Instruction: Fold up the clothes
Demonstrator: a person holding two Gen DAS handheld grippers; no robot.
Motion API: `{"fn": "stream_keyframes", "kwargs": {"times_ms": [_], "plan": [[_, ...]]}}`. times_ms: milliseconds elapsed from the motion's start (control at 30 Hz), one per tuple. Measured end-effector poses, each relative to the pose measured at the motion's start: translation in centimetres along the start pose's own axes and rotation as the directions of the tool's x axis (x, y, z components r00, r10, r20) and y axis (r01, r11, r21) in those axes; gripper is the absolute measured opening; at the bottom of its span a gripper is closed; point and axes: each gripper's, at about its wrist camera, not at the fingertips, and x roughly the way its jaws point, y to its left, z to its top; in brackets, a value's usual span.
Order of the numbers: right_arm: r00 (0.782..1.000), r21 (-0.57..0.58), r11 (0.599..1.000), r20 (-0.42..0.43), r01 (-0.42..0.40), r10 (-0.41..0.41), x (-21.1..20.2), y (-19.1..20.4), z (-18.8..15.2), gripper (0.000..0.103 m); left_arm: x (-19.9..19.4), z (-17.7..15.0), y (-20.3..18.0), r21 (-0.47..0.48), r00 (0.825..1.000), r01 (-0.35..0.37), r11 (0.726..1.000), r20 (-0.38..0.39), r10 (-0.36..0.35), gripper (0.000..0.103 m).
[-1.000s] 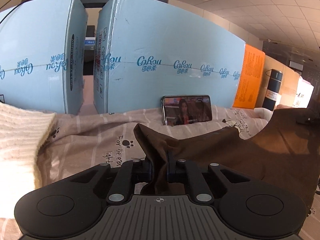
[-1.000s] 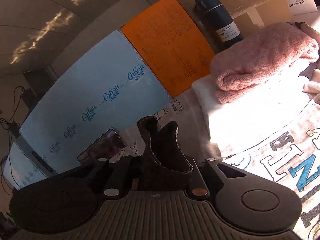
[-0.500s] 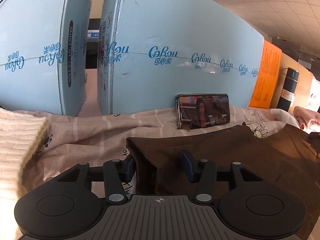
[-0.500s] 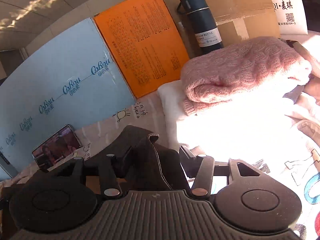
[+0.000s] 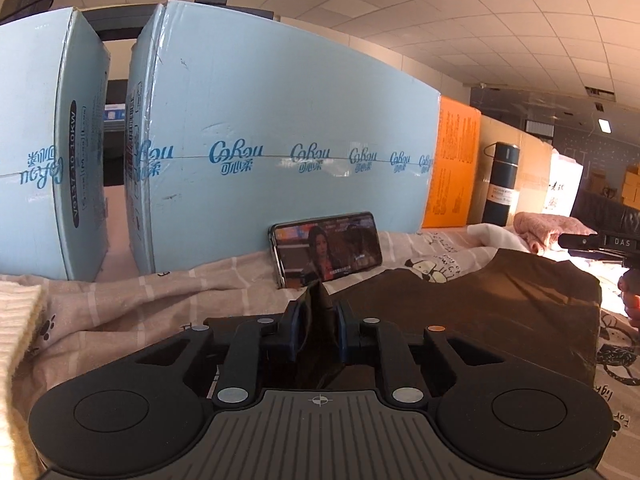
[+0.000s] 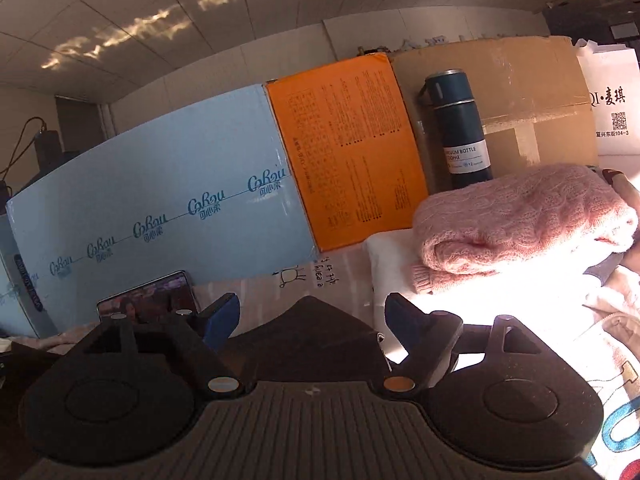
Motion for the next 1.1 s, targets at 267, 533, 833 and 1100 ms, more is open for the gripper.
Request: {"fn": "stream_keyframes", "kwargs": {"times_ms": [267,533,833,1100], "plan": [[0.939,-0.289,0.898,-0.186,-0.333,0.288,1.9,6.1,0.7,0.091,-2.7,0.5,-1.5,0.03,0.996,0.01,1.0,0.093,-0.013,0.008],[0.81,-0.56,0.589,-0.347,-0.583,0.473,6.5,14.4,0.5,0.095,-6.6,-0.3,-5.1,0.13,0.977,0.103,0.986,0.175,-0.125,0.007],[0.648,-0.545,0.363,-0.543,-0.756,0.534,13.0,19.8,-1.4,0.091,-4.6,-1.8,-5.3,0.172,0.988,0.121,0.978,0.071,-0.134,0.009],[0.629,-0.445,0.445,-0.559,-0.777,0.54,14.1,18.8,-1.7,0.033,-4.2,-1.7,-3.5,0.056,0.997,0.027,0.998,0.067,-0.031,0.033]]}}
